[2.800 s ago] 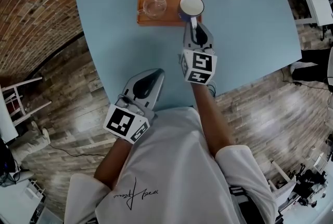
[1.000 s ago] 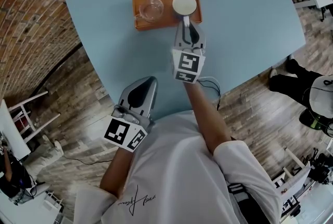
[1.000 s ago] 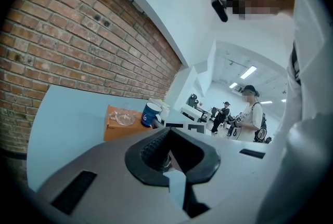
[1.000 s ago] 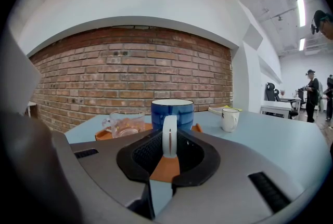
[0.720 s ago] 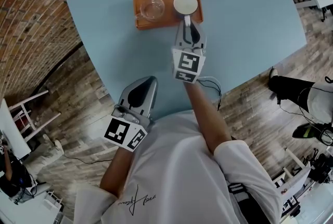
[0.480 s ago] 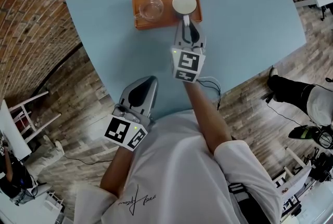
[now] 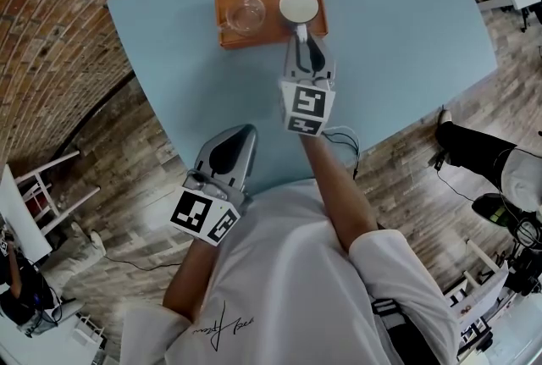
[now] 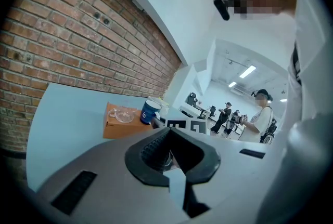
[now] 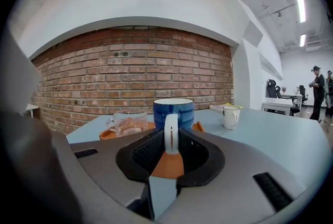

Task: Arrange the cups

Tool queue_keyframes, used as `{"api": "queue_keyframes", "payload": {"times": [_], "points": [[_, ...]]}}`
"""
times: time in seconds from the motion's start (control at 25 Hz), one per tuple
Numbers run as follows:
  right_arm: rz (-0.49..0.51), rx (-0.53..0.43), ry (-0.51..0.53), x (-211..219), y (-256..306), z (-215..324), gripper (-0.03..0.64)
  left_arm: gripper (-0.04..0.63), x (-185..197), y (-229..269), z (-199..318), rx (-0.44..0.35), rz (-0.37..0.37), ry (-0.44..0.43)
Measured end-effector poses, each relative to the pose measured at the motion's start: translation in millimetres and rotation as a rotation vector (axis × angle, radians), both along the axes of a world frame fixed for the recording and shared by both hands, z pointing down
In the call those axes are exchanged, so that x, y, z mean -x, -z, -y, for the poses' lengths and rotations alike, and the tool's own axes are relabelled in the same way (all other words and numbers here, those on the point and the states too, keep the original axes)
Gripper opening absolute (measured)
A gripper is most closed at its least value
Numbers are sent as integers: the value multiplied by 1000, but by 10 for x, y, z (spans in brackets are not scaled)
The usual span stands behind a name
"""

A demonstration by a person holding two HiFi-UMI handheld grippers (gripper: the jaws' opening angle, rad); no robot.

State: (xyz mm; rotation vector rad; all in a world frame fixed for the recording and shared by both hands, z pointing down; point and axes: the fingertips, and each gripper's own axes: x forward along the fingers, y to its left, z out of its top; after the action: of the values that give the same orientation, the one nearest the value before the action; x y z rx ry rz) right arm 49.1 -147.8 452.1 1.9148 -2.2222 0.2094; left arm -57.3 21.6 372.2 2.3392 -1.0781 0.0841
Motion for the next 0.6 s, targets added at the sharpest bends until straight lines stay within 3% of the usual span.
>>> {"api": "queue_keyframes", "payload": {"times": [0.6], "points": [[16, 20, 20, -22, 69, -226, 61, 6, -74, 52, -69, -20, -34, 2]]}}
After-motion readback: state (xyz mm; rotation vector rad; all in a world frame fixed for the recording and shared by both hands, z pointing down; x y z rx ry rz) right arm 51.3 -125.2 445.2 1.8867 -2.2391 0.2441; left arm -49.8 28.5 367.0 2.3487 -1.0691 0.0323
